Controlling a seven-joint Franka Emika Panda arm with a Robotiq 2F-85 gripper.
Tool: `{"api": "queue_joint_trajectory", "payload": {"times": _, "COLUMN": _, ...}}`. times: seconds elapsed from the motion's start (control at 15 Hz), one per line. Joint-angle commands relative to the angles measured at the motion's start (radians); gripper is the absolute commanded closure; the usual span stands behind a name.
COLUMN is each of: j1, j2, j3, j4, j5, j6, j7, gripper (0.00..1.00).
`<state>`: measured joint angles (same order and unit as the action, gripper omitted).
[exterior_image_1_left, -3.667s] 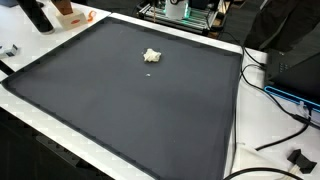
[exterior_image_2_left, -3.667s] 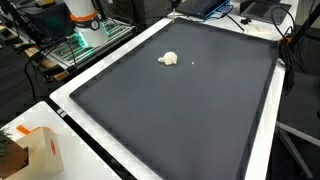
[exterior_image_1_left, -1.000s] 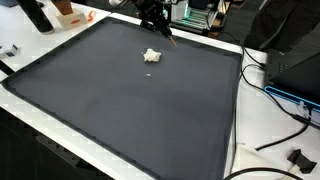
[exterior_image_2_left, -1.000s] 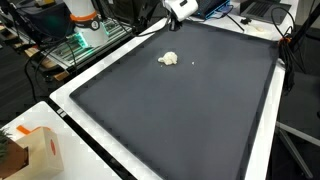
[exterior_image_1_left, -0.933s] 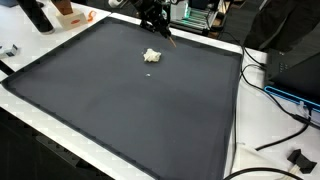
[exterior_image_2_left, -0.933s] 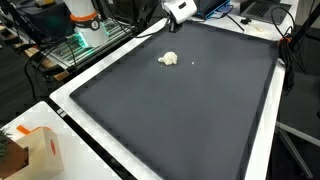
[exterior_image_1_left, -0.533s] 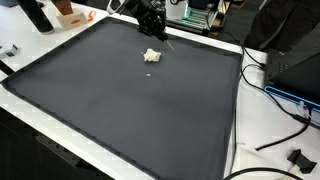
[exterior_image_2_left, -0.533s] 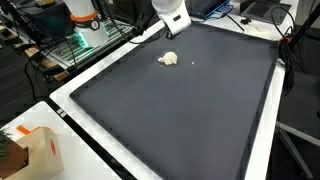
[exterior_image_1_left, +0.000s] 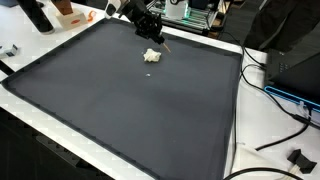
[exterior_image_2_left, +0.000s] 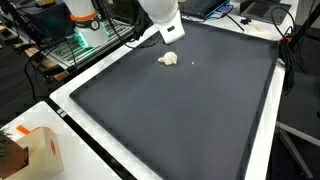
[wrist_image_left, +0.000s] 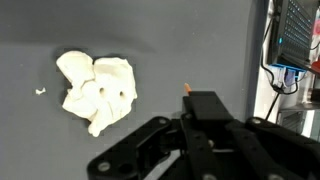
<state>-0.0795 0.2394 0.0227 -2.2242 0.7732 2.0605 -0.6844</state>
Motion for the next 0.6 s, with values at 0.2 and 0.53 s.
{"api": "queue_joint_trajectory", "payload": {"times": 0.2, "j1": -0.002, "j2": -0.011, "j3": -0.013, "j4": -0.010, "j5": 0.021, "j6": 0.039, "j7": 0.119, "gripper": 0.97}}
{"api": "queue_joint_trajectory", "payload": {"times": 0.53, "j1": 0.008, "j2": -0.032, "j3": -0.016, "j4": -0.022, "j5": -0.011, "j6": 0.110, "j7": 0.234, "gripper": 0.97}}
